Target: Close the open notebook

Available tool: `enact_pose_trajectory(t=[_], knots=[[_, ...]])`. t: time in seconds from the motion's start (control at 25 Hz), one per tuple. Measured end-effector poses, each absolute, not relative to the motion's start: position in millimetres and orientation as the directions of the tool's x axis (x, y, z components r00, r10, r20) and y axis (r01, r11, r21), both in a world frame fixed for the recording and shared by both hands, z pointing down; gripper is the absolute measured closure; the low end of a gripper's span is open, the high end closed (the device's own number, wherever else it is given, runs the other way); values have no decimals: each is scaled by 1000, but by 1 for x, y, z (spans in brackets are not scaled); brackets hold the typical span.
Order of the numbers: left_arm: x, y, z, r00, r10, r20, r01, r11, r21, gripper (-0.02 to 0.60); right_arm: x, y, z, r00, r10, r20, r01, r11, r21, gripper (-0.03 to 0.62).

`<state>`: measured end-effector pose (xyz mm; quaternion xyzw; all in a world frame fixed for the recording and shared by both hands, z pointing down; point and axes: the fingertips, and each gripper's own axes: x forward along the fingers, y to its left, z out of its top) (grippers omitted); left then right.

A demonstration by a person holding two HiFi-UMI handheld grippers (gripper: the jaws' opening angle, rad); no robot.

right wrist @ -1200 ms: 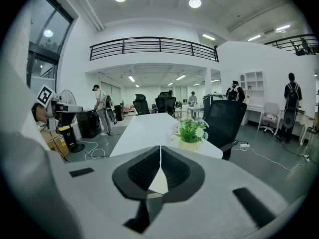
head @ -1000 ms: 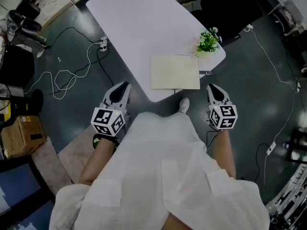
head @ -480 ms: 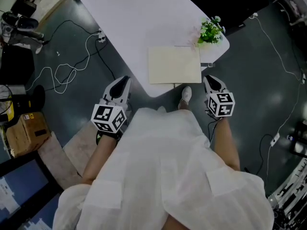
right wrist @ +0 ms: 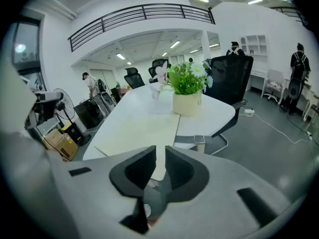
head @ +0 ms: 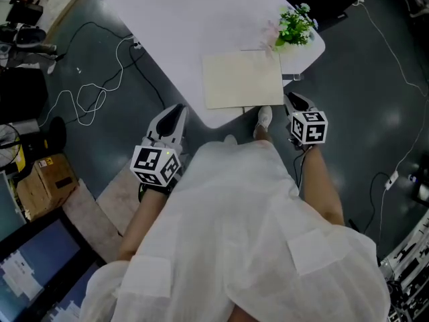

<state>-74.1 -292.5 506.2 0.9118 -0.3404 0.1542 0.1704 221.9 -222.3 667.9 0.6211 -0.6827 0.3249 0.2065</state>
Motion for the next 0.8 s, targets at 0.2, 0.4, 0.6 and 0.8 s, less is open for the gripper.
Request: enact_pose_trajectory(t=[0.2,0.4,0.6,0.8], knots=[[-67,-293,514,721,-556,413,-672,-708,218,548,227,-225,689,-160,-679,717,-976,0,-218,530],[-59,-291,522,724,-536,434,-665,-710,234,548,226,-227,707,-186,-644,742,-965,-23,-261,524],[-56,-295,527,720,-533,445,-669,-705,237,548,223,-229,721,-213,-616,758,-952,-45,-304,514],[-52,-299,529,719,-533,446,-670,-702,242,548,223,-231,727,-241,-597,765,-940,-52,-337,513]])
